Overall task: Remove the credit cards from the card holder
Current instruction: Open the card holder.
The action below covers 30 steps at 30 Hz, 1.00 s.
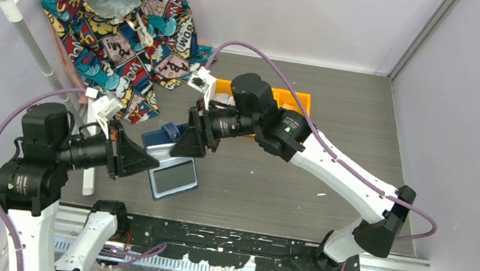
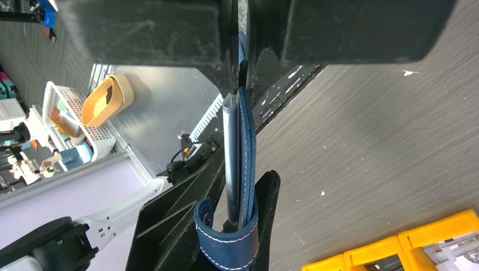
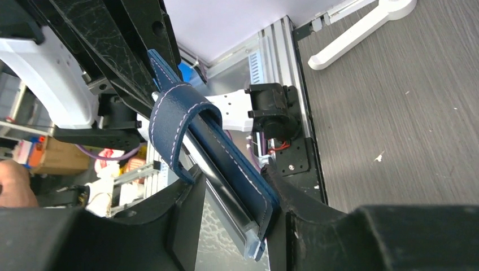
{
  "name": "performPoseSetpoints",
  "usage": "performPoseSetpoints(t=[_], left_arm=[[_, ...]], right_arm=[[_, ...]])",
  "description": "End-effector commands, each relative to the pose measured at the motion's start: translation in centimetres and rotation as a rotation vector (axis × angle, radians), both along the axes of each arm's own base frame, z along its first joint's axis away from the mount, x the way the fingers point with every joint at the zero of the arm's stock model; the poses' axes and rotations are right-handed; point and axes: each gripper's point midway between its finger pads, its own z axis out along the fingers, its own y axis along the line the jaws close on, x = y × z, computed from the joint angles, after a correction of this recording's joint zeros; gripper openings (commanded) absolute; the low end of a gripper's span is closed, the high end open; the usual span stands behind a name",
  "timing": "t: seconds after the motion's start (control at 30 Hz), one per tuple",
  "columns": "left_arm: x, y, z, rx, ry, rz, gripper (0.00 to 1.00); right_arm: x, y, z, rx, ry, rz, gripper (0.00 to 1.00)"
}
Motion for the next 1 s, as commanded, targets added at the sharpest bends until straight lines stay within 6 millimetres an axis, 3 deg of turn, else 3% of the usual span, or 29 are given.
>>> performPoseSetpoints(t=[0.0, 0.2, 0.37, 0.43, 0.7, 0.73, 0.77, 0.8, 0.87, 0.97], left_arm=[[-1.2, -0.3, 0.5, 0.006, -0.016, -0.064, 0.00], [-1.4, -0.3, 0.3, 0.010, 0.015, -0.079, 0.00], [-1.9, -0.4, 0.2, 0.020, 0.024, -0.110, 0.00], [-2.1, -0.4, 0.2, 0.024, 0.026, -0.121, 0.00], [-2.4, -0.3, 0.1, 0.036, 0.012, -0.129, 0.02], [-2.4, -0.3, 0.1, 0.036, 0.007, -0.127, 0.09], [-2.3, -0.4, 0.2, 0.034, 0.001, -0.124, 0.23], [-2.3, -0.4, 0.2, 0.029, -0.002, -0.118, 0.45], [-2.3, -0.5, 0.3, 0.017, -0.012, -0.111, 0.76], [-2.2, -0.6, 0.3, -0.011, -0.011, -0.090, 0.93]], right_arm=[[-0.2, -0.5, 0.5, -0.045, -0.104, 0.024, 0.49], [-0.6, -0.2, 0.1, -0.110, -0.211, 0.018, 0.68], [-2.2, 0.0, 0.0, -0.133, -0.313, 0.085, 0.71], [-2.5, 0.0, 0.1, -0.142, -0.326, 0.107, 0.65], [-1.6, 0.4, 1.1, -0.156, -0.348, 0.072, 0.22], [-1.5, 0.5, 1.6, -0.140, -0.347, 0.059, 0.16], [-1.5, 0.6, 2.0, -0.119, -0.346, 0.049, 0.14], [-1.5, 0.7, 2.5, -0.098, -0.344, 0.036, 0.12], [-1.0, 0.8, 3.7, -0.038, -0.336, -0.017, 0.04], [0.0, 0.6, 6.7, 0.125, -0.278, -0.133, 0.01]])
